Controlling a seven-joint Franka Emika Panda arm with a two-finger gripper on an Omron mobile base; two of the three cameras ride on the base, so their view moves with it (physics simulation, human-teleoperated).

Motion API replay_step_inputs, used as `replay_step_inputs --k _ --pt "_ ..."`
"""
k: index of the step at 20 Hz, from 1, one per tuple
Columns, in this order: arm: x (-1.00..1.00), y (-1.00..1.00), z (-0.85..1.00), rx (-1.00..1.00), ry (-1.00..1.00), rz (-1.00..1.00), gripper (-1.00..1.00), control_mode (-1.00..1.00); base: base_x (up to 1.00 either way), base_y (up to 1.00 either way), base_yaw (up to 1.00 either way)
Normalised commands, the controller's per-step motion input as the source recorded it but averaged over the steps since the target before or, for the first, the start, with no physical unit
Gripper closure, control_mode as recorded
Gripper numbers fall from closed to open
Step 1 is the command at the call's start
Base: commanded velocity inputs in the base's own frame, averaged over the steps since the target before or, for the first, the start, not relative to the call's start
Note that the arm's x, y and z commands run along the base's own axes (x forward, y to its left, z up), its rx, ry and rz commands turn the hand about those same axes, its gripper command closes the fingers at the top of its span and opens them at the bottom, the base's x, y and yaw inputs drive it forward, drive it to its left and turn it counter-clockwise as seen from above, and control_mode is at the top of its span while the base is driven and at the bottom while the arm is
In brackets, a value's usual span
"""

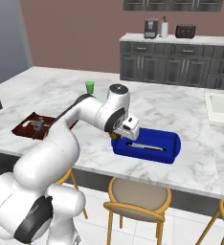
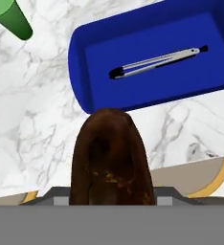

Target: Gather the sweet potato and garlic from the fridge and place them on a tray on the dining counter. Then gather the fish and steak from the fridge and place them on the other tray.

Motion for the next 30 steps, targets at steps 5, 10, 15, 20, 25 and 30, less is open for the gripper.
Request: replay_step_inputs --k 5,10,15,20,25,30 --pt "0.66 -0.15 -0.36 0.00 -0.01 0.00 1.00 -1.00 0.00 0.00 0.00" --pt "0.63 -0.01 -0.32 0.00 0.00 0.00 1.00 -1.00 0.00 0.00 0.00" --pt "0.52 0.00 -0.38 0.00 0.02 0.00 1.00 -1.00 0.00 0.00 0.00" --pt "0.46 0.00 -0.35 0.00 0.08 0.00 1.00 -1.00 0.00 0.00 0.00" --pt "0.29 0.00 -0.28 0.00 0.04 0.00 1.00 -1.00 0.00 0.00 0.00" --pt "0.11 -0.01 -0.27 0.00 0.02 0.00 1.00 -1.00 0.00 0.00 0.00"
